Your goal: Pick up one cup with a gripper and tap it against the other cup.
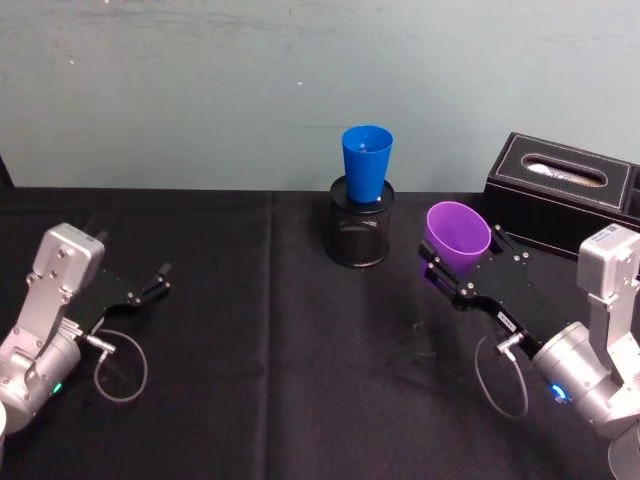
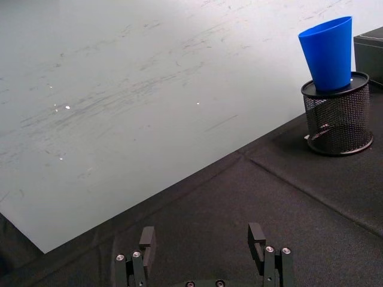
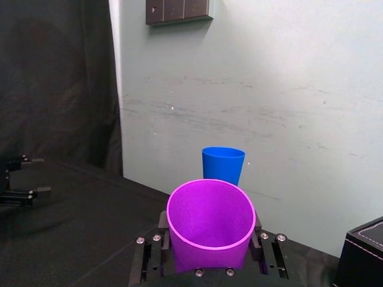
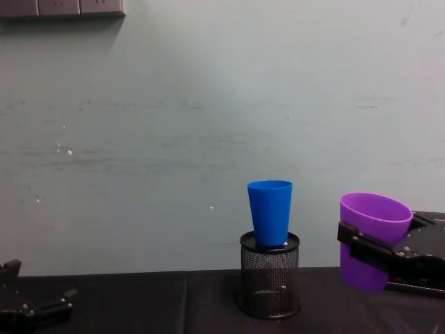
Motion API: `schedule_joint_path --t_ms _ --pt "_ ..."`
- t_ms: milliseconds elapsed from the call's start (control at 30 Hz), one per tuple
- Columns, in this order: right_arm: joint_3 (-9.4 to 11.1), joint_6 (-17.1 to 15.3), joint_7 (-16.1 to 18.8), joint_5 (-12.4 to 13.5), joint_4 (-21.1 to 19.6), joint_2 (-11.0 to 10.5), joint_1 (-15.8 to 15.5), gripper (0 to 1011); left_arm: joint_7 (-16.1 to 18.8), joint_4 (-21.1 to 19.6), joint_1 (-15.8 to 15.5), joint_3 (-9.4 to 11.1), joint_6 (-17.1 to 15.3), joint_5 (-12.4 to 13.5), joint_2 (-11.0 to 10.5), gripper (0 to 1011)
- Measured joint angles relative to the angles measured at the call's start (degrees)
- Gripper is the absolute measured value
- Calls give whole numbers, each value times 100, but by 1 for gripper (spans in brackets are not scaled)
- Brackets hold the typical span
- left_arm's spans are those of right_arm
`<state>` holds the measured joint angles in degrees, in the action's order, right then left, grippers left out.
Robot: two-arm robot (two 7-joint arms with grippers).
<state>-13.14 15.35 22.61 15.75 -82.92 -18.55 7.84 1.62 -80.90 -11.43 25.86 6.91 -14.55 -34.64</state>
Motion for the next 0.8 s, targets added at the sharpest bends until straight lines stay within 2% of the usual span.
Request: schedule_joint_path --t_ms 800 --pt "-17 -13 59 36 93 31 77 731 0 0 0 0 0 0 0 1011"
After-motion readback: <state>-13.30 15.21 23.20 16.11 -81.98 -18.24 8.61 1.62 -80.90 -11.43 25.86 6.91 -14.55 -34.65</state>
